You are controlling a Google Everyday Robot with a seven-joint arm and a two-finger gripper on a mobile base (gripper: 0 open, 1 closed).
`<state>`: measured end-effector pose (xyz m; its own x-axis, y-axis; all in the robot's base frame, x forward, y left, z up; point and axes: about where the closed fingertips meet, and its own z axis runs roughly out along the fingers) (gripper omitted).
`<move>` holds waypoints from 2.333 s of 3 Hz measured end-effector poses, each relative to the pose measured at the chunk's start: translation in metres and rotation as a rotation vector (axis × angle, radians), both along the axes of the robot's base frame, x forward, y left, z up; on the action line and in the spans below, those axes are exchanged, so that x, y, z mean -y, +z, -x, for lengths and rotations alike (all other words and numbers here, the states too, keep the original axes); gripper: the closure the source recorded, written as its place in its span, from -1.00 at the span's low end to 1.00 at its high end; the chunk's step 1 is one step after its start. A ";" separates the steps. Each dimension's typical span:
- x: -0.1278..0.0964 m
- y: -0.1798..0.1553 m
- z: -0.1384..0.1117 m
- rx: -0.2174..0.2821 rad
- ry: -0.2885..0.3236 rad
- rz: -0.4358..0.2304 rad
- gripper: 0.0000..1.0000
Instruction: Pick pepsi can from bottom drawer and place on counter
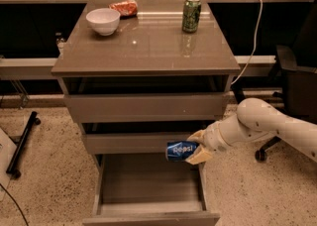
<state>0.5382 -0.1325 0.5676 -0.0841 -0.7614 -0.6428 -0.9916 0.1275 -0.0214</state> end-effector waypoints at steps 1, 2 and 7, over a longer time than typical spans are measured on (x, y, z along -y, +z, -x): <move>-0.018 0.054 0.013 0.095 0.076 0.067 1.00; -0.037 0.114 0.012 0.188 0.148 0.141 1.00; -0.110 0.345 -0.039 0.562 0.301 0.276 1.00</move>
Offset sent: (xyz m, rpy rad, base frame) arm -0.0072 0.0599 0.1975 -0.2384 -0.3158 0.2347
